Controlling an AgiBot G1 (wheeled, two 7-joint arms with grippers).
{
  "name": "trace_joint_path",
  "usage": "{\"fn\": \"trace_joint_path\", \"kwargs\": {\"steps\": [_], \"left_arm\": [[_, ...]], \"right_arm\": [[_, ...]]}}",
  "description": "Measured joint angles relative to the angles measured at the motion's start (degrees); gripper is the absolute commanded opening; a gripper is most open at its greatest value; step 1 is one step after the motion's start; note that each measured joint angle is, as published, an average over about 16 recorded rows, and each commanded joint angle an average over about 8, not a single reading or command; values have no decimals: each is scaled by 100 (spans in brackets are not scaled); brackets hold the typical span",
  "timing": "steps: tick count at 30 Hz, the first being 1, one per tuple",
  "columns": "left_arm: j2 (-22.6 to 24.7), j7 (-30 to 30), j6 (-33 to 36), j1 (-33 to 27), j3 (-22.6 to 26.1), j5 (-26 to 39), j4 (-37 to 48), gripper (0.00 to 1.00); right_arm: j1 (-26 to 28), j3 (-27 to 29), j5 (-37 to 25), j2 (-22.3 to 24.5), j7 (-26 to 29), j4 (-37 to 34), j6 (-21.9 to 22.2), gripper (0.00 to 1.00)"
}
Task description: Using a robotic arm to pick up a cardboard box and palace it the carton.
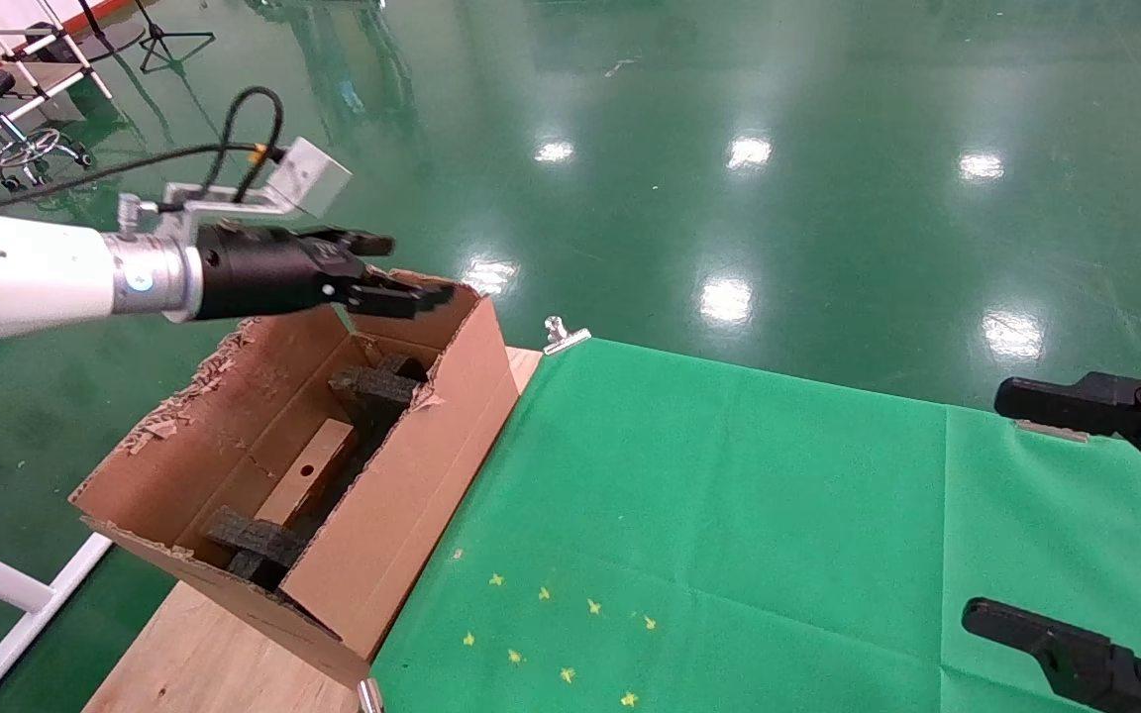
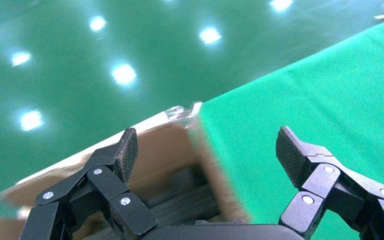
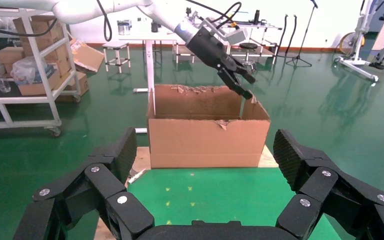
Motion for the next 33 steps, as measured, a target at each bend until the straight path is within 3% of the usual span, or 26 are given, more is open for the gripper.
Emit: {"fn": "trace_joint_path", "kwargs": {"steps": [33], "left_arm": [[-194,1184,1761,2198,-1740,-2790,-2536,100]], "right_arm": [[0,-1,1,0,-1,0,0,100]]}}
